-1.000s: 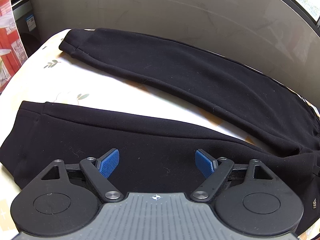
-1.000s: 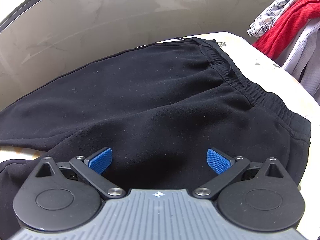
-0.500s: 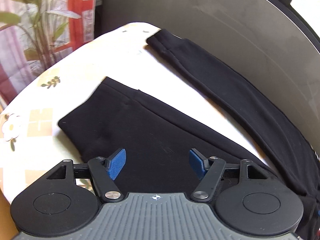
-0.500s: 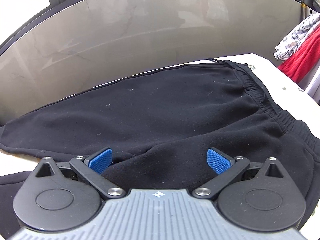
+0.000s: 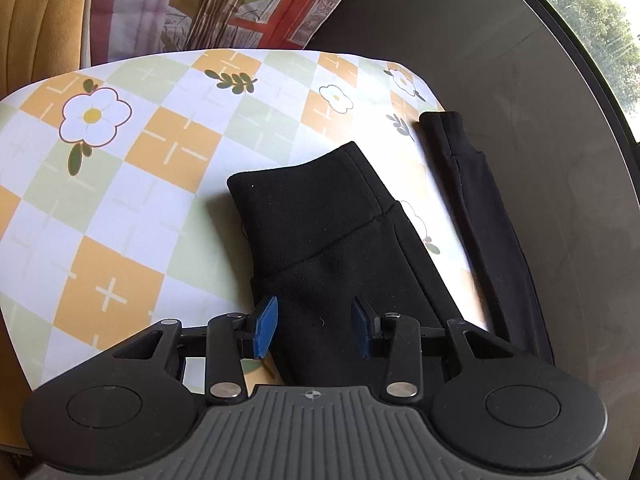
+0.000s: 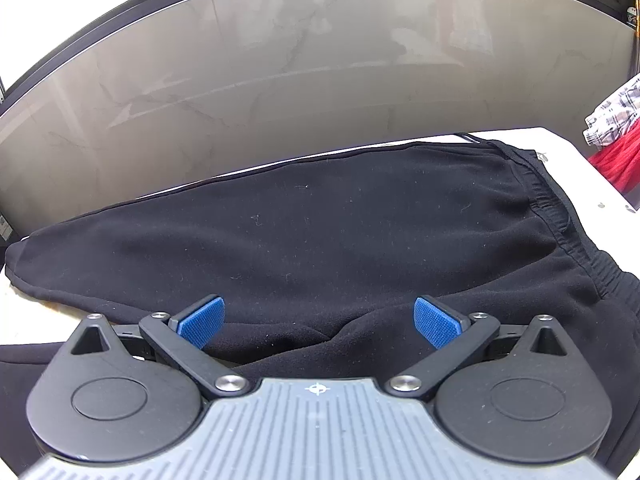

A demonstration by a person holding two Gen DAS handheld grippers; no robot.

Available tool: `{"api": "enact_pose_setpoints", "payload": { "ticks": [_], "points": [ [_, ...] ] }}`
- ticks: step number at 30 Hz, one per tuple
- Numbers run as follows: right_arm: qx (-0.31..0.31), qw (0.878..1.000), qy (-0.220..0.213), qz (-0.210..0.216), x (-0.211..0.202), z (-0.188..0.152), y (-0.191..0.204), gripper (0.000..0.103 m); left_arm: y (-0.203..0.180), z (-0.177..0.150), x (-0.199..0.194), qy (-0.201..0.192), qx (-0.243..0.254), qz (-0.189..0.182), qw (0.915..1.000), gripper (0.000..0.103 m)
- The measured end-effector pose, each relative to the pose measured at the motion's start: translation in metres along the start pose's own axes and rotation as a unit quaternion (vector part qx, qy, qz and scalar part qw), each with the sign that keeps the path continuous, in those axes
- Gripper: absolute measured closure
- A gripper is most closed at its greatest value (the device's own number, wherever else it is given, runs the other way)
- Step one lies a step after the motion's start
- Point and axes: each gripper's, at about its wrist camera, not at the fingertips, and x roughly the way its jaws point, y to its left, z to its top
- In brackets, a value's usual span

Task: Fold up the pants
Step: 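Close the left gripper on the leg cuff of the sweatpants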

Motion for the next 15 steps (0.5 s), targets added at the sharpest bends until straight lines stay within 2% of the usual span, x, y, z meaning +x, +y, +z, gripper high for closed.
{"api": "enact_pose_setpoints", "payload": {
  "ticks": [4,8,13,15],
  "points": [
    [-0.004,1.0,-0.004,-0.003,-0.003,-0.002,-0.002,0.0,0.007,0.0,0.001,0.001,0.007,0.016,0.9998,0.062],
    [0.009,1.0,0.004,-0.007,-0.005,-0.003,-0.006,0.0,0.015,-0.007,-0.004,-0.001,-0.004,0.015,0.9999,0.062],
    [-0.002,1.0,0.006,-0.006,-0.007,-0.002,-0.002,0.0,0.005,-0.001,0.004,-0.023,0.047,0.031,0.9982,0.062],
    [-0.008,1.0,0.006,-0.005,-0.008,-0.003,0.0,0.0,0.005,0.003,0.007,-0.033,0.046,0.03,0.9979,0.062]
  ]
}}
